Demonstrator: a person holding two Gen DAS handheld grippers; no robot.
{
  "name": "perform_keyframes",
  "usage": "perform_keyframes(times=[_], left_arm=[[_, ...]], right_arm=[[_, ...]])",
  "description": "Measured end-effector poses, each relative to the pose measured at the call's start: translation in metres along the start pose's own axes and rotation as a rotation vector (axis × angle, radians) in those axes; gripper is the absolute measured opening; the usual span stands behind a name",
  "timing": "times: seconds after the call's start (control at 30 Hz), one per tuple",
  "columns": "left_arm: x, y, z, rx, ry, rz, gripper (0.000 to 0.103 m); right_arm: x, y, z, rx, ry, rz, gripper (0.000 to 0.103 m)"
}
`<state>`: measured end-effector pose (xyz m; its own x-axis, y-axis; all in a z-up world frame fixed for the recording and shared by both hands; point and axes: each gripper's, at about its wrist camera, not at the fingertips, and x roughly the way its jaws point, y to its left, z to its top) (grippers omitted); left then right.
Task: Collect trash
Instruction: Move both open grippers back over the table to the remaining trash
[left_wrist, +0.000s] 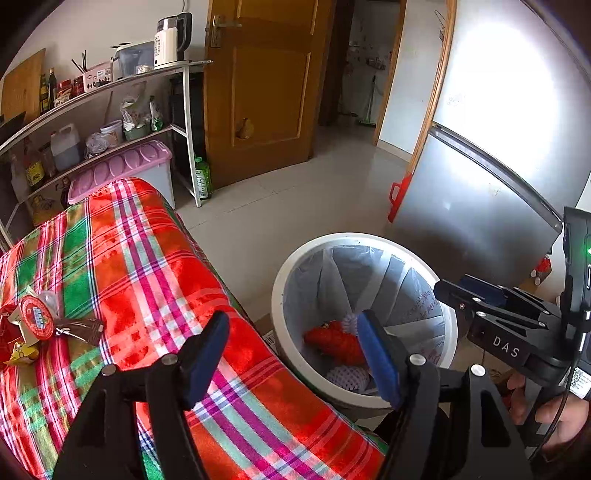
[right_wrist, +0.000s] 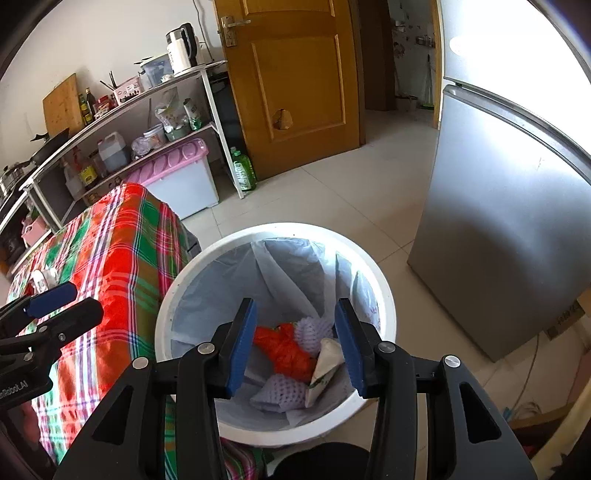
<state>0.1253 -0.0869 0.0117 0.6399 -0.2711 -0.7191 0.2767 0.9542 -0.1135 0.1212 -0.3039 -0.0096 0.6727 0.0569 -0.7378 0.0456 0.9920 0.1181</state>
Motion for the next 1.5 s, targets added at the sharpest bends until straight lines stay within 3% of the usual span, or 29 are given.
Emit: perform_keyframes(times=[0.5, 1.13, 1.5], left_arm=[[-0.049, 0.063, -0.017, -0.095, -0.076, 0.087, 0.075], [-0.111, 0.224, -0.074, -0.382, -0.12, 0.332, 0.08], [-0.133, 0.293, -0.095, -0.489, -0.133, 0.412, 0.083]], right_arm=[[-0.016, 0.067, 0.006, -0.102, -0.044, 0.113, 0.045], [0.006, 0.204, 0.009, -0.27, 0.003, 0.337, 0.049], [0.028, 0.281, 0.009, -0.343, 0.044, 0.448, 0.049]])
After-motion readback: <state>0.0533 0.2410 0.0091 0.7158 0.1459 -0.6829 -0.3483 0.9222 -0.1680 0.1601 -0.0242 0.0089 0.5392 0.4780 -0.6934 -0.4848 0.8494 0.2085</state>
